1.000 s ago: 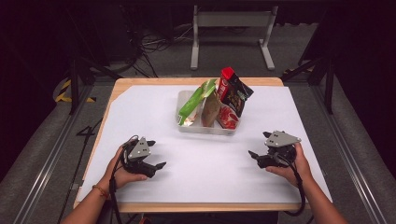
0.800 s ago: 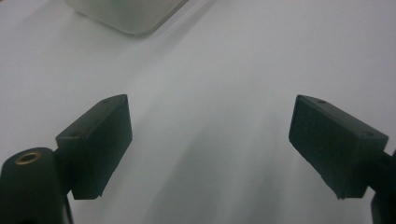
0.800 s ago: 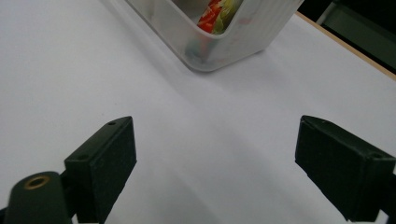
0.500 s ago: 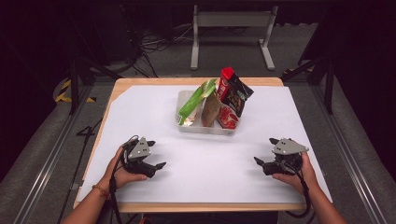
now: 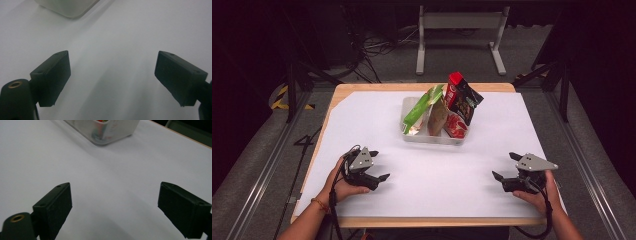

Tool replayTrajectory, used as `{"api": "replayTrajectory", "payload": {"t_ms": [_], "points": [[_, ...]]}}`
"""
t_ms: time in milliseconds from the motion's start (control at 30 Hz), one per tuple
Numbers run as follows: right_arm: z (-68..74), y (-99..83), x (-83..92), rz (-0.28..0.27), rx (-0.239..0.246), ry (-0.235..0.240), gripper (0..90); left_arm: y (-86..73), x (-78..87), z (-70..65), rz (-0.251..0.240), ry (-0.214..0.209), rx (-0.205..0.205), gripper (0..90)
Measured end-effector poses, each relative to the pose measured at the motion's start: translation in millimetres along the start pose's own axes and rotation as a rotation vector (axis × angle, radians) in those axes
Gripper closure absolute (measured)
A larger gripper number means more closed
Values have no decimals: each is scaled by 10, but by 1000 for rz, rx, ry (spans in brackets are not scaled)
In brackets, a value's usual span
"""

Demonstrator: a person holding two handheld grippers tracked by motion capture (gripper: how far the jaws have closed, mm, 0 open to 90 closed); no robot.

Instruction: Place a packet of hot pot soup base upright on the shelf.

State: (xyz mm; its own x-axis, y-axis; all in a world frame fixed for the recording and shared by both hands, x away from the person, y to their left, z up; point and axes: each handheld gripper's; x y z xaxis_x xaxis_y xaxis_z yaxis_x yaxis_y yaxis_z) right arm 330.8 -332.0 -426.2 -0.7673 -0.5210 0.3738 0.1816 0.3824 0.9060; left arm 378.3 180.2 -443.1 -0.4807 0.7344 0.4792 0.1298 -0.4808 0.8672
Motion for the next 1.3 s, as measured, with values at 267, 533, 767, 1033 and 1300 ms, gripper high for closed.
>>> {"api": "replayTrajectory", "payload": {"t_ms": [267, 533, 767, 1033, 1300], "points": [[-34, -45, 100, -24, -30, -10, 125, -1, 4, 1, -6, 1, 3, 145], [-87, -145, 175, -15, -52, -50, 131, -8, 19, 4, -14, 7, 13, 145], [-136, -196, 259, -34, -68, -79, 122, -14, 32, 12, -16, 11, 18, 145], [-221, -280, 345, -37, -109, -115, 118, -10, 55, -6, -19, 10, 13, 145], [-295, -292, 394, -62, -154, -152, 118, -22, 49, -12, -11, 12, 15, 145]]}}
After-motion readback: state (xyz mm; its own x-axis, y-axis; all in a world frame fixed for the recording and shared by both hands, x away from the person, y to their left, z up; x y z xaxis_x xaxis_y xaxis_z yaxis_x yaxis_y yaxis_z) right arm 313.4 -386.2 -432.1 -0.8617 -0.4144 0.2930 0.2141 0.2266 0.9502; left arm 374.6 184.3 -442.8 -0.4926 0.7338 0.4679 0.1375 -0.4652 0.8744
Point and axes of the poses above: each handheld gripper's, and its own axes: x roughly backward along the jaws, y roughly out of its top, z roughly to its left, and after that the axes turned 10 degrees about -z, right-handed
